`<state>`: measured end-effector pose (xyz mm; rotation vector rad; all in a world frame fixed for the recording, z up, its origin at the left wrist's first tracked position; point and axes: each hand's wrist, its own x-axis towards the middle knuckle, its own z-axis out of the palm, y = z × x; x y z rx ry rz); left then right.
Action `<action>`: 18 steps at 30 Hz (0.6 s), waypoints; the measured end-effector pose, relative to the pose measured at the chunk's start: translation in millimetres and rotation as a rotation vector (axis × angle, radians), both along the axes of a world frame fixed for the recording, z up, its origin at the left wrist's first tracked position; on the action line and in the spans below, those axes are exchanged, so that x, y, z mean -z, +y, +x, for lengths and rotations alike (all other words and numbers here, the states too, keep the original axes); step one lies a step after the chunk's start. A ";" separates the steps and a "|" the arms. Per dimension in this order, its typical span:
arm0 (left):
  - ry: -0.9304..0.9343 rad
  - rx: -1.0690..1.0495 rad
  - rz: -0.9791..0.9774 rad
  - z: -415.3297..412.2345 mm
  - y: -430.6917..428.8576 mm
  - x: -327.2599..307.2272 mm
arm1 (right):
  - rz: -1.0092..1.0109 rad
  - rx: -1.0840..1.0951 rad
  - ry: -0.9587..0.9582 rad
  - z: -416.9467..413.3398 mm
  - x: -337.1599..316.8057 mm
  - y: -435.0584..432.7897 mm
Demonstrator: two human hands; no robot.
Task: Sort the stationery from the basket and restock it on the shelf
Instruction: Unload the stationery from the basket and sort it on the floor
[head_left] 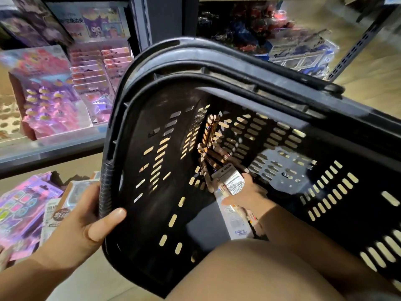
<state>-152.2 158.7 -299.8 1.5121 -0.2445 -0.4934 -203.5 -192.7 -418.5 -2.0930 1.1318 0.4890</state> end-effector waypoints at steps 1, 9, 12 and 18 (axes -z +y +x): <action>0.002 0.001 0.003 0.0 1.1 1.1 | 0.039 0.038 -0.030 -2.6 -0.5 0.8; -0.023 0.036 0.026 0.8 6.4 6.2 | 0.395 0.228 -0.229 -28.6 5.0 -7.6; -0.034 0.019 0.032 0.6 5.3 7.1 | 0.526 0.235 -0.280 -39.0 2.1 -16.1; -0.018 0.011 0.089 0.3 6.4 0.9 | 0.594 0.178 -0.309 -49.0 -25.4 -22.1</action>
